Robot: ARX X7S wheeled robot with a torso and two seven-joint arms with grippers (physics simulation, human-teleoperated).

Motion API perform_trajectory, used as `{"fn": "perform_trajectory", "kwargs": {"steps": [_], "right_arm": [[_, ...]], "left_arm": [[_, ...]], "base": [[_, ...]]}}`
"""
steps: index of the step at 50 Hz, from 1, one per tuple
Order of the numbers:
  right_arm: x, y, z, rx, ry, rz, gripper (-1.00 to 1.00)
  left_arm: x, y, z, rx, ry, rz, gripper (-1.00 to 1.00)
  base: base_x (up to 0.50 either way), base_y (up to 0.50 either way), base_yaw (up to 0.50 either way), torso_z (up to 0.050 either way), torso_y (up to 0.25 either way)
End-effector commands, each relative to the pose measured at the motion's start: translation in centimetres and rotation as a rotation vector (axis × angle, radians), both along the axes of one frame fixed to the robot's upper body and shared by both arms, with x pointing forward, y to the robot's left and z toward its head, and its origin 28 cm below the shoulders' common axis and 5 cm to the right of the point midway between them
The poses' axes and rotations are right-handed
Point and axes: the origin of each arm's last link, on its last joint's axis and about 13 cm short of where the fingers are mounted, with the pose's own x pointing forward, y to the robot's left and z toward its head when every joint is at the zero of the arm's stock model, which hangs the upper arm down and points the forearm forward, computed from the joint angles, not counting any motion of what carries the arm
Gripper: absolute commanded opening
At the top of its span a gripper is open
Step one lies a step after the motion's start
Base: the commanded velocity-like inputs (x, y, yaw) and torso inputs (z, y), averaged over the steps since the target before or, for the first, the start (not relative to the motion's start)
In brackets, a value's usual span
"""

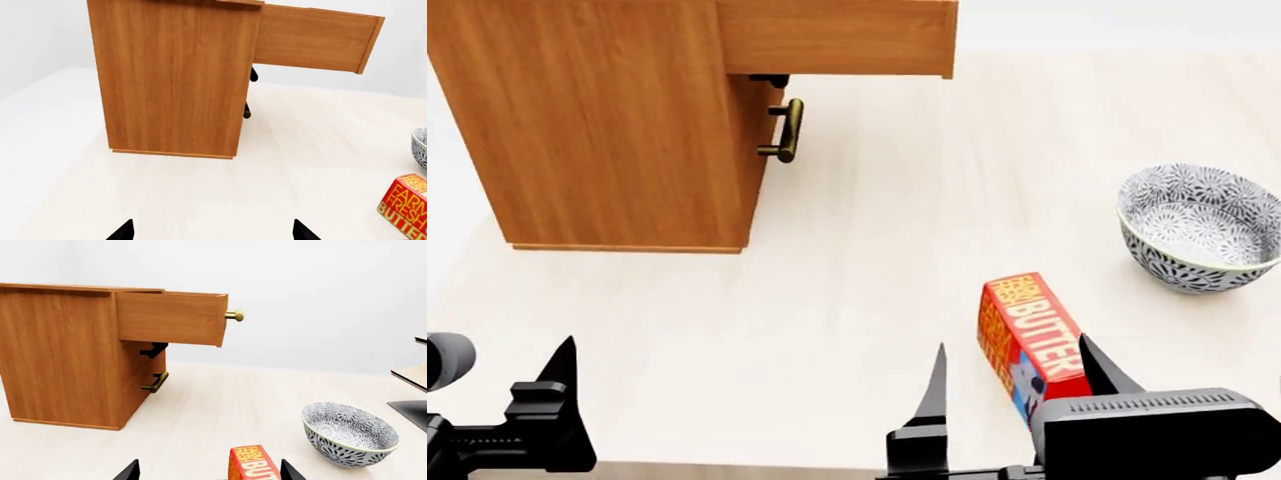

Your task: Close the top drawer of the cabinet.

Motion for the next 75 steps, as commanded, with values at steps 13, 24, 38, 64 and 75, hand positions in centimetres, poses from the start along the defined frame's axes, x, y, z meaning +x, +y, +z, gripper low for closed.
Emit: {"fn": "perform_trajectory", "kwargs": {"steps": [13,24,38,64,75], "right_arm": [[-0.18,0.24,-0.61,-0.017,0.001,0.028,1.00],[-0.22,0.39,-0.57,-0.043,-0.002,-0.004,1.00],[-0.30,0.37,-0.48,0.032,0.008,0.029,1.00],[-0.39,0.47,-0.51,0.048,0.005,0.047,1.00],[-0.14,0.52,-0.65,0.006,0.015,0.017,1.00]], "left_arm": [[-0.01,0.08,-0.30,-0.007,0.004,0.008,1.00],[0.06,0.10,-0.38,-0.007,0.005,0.010,1.00],[0.09,0.05,-0.57,-0.002,0.008,0.011,1.00],[0.03,0.15,-0.61,-0.008,0.009,0.013,1.00],[0.04,0.17,-0.63,-0.008,0.010,0.011,1.00]], "base": [[0.01,0.46,0.00,0.000,0.000],[0.00,0.12,0.00,0.000,0.000],[0.02,0.00,0.00,0.000,0.000],[0.50,-0.12,0.00,0.000,0.000],[0.44,-0.04,0.00,0.000,0.001]]}}
